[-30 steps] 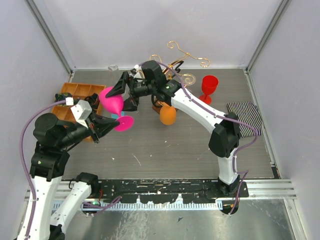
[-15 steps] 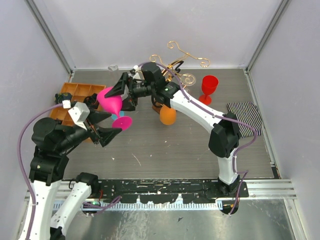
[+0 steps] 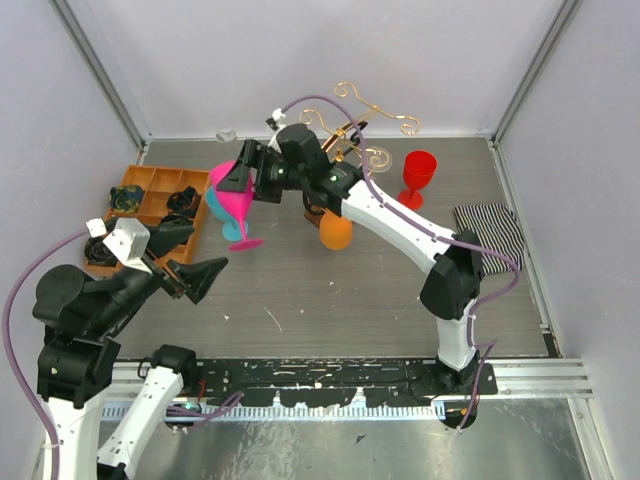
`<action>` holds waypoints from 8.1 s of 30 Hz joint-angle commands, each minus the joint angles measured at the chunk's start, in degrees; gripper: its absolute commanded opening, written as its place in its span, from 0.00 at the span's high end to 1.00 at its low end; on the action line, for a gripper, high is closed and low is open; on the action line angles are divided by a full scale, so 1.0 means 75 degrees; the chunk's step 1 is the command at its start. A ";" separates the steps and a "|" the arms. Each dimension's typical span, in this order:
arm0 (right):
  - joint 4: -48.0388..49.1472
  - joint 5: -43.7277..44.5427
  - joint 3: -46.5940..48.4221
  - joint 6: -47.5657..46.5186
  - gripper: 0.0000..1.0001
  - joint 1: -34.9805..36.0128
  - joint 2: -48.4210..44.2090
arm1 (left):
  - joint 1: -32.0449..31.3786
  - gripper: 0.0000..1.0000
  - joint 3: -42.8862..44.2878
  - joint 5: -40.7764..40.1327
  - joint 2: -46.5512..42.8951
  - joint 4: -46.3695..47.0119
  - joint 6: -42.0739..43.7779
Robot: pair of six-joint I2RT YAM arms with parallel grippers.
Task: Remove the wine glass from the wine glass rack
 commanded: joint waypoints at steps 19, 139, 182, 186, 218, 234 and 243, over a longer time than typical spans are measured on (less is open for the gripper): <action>0.4263 0.6137 -0.4279 -0.5773 0.39 0.1998 -0.2070 | 0.0007 0.34 -0.0876 0.0307 -0.0175 -0.1707 -0.1533; 1.0524 0.8059 -0.5530 -0.7689 0.38 0.2964 0.1050 | -0.0208 0.27 0.0926 -0.5070 0.1266 -0.3308 -0.2901; 0.1689 0.8768 -0.4705 -0.5095 0.02 0.3754 -0.5080 | -0.0205 0.25 0.0230 -0.4624 0.1821 -0.1649 -0.3597; -0.1085 0.8335 -0.3655 -0.3515 0.23 0.2048 -0.6040 | -0.0218 0.27 0.0284 -0.4208 0.2095 -0.1342 -0.3648; -0.0842 -0.1249 -0.3907 -0.1676 0.30 -0.5368 -0.3952 | -0.0218 0.35 0.0675 -0.2245 0.3248 -0.0404 -0.3970; -0.0614 -0.1344 -0.3817 -0.1563 0.71 -0.5398 -0.3686 | -0.0341 0.38 0.0639 -0.1987 0.3584 -0.0358 -0.4157; -0.0277 -0.1241 -0.4039 -0.1292 0.78 -0.5534 -0.3634 | -0.0335 0.38 0.0619 -0.1940 0.3547 -0.0454 -0.4131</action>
